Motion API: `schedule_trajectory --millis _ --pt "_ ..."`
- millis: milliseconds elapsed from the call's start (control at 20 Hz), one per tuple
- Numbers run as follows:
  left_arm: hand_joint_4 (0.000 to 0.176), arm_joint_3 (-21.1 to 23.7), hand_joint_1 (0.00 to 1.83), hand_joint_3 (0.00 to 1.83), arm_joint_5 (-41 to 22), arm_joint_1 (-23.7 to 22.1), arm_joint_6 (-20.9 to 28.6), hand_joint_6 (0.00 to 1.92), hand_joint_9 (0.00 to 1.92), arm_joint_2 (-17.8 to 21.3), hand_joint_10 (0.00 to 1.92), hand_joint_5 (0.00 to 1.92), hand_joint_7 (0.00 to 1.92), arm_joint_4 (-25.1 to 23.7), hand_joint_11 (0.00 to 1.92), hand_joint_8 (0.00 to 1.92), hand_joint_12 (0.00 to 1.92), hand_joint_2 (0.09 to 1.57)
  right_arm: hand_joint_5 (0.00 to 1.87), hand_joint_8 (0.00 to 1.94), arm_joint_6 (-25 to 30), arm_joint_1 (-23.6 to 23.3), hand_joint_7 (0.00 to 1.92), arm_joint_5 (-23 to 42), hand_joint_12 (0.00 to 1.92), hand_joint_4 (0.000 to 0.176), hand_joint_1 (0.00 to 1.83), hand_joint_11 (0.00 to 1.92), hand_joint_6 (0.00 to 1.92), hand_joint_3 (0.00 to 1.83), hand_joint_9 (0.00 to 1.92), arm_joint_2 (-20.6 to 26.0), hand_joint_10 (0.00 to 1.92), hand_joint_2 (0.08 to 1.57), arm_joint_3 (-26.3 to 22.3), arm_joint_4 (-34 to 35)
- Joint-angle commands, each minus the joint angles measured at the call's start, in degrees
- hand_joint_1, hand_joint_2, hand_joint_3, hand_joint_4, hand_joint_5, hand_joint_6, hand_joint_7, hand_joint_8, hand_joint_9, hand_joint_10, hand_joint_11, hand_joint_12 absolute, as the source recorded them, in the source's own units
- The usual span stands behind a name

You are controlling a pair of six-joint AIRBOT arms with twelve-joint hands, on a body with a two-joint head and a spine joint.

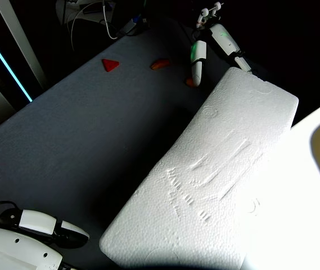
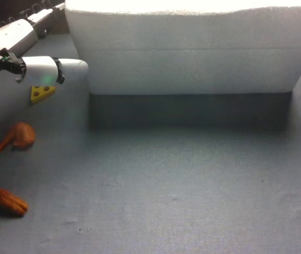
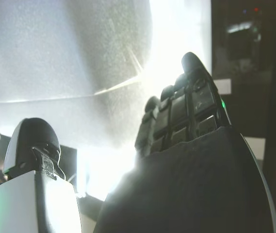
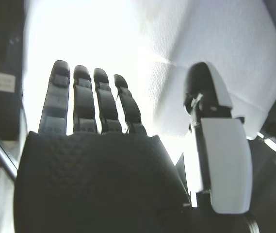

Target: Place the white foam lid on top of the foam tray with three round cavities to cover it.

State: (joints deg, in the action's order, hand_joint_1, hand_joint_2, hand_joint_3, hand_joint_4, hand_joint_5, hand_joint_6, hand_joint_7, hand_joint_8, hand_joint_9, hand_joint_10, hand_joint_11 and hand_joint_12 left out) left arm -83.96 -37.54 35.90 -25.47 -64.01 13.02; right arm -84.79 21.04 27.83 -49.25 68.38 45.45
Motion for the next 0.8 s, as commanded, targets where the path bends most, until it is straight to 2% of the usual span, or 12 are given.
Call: schedule_trajectory --millis 0,50,200,300,350,400,450,500,550,650,700,750 --pt "0.049 -0.12 0.49 0.00 -6.49 -0.16 0.23 0.00 0.00 0.75 0.00 0.00 0.00 0.61 0.00 0.00 0.72 1.05 0.00 0.00 0.00 -0.34 0.00 6.71 0.22 0.000 0.45 0.00 0.00 0.00 0.00 1.29 0.00 1.21 -0.02 -0.95" --pt "0.050 -0.10 0.50 0.00 -6.73 -0.10 0.24 0.00 0.00 0.83 0.00 0.00 0.00 0.75 0.00 0.00 0.73 1.05 0.00 0.00 0.00 -0.34 0.00 6.93 0.04 0.000 0.41 0.00 0.00 0.00 0.00 1.54 0.00 1.22 -0.24 -0.96" --pt "0.055 0.46 0.53 0.00 -8.21 0.14 0.30 0.00 0.00 1.47 0.00 0.00 0.00 0.90 0.00 0.00 0.51 1.05 0.00 0.00 -0.02 -0.35 0.00 8.44 0.00 0.000 0.34 0.00 0.00 0.00 0.00 2.37 0.00 1.22 -1.20 -1.34" --pt "0.052 0.84 0.54 0.00 -9.16 0.18 0.42 0.00 0.00 1.79 0.00 0.00 0.00 0.79 0.00 0.00 0.49 1.05 0.00 0.00 0.00 -0.41 0.00 9.07 0.00 0.000 0.37 0.00 0.00 0.00 0.00 2.69 0.00 1.22 -1.70 -1.83" --pt "0.040 0.98 0.54 0.00 -9.68 0.12 0.49 0.00 0.00 1.89 0.00 0.00 0.00 0.66 0.00 0.00 0.38 1.04 0.00 0.00 0.04 -0.65 0.00 9.41 0.00 0.000 0.39 0.00 0.00 0.00 0.00 2.83 0.00 1.21 -2.04 -2.50" --pt "0.040 1.20 0.54 0.00 -10.25 0.12 0.56 0.00 0.00 2.08 0.00 0.00 0.00 0.60 0.00 0.00 0.38 1.04 0.00 0.00 0.32 -1.00 0.00 9.54 0.00 0.000 0.39 0.00 0.00 0.00 0.00 2.89 0.00 1.21 -2.24 -3.34" --pt "0.029 1.31 0.54 0.00 -10.52 0.12 0.61 0.00 0.00 2.16 0.00 0.00 0.00 0.55 0.00 0.00 0.37 1.04 0.00 0.00 0.39 -1.08 0.00 9.58 0.00 0.000 0.38 0.00 0.00 0.00 0.00 2.90 0.00 1.21 -2.29 -3.54" --pt "0.004 1.45 0.57 0.00 -10.91 0.14 0.64 0.00 0.00 2.29 0.00 0.00 0.00 0.55 0.00 0.00 0.31 1.05 0.00 0.00 0.52 -1.21 0.00 9.67 0.00 0.000 0.36 0.00 0.00 0.00 0.00 2.92 0.00 1.20 -2.38 -3.89" --pt "0.006 1.74 0.55 0.00 -11.61 0.17 0.72 0.00 0.00 2.50 0.00 0.00 0.00 0.53 0.00 0.00 0.38 1.03 0.00 0.00 0.69 -1.47 0.00 9.81 0.00 0.000 0.36 0.00 0.00 0.00 0.00 3.02 0.00 1.20 -2.60 -4.47" --pt "0.008 1.98 0.53 0.00 -12.01 0.06 0.79 0.00 0.00 2.69 0.00 0.00 0.00 0.22 0.00 0.00 0.40 1.02 0.00 0.00 0.72 -1.78 0.00 9.87 0.00 0.000 0.41 0.00 0.00 0.00 0.00 3.10 0.00 1.20 -2.80 -5.05" --pt "0.019 2.01 0.52 0.00 -12.06 -0.13 0.81 0.00 0.00 2.69 0.00 0.00 0.00 -0.06 0.00 0.00 0.40 1.02 0.00 0.00 0.76 -1.89 0.00 9.87 0.02 0.000 0.40 0.05 0.00 0.00 0.00 3.13 0.00 1.20 -2.89 -5.33" --pt "0.035 2.00 0.51 0.00 -11.94 -0.37 0.93 0.00 0.00 2.57 0.00 0.00 0.00 -0.47 0.00 0.00 0.41 1.03 0.00 0.00 1.11 -1.94 0.00 9.86 0.36 0.000 0.39 0.00 0.00 0.00 0.00 3.11 0.00 1.21 -2.93 -5.77"
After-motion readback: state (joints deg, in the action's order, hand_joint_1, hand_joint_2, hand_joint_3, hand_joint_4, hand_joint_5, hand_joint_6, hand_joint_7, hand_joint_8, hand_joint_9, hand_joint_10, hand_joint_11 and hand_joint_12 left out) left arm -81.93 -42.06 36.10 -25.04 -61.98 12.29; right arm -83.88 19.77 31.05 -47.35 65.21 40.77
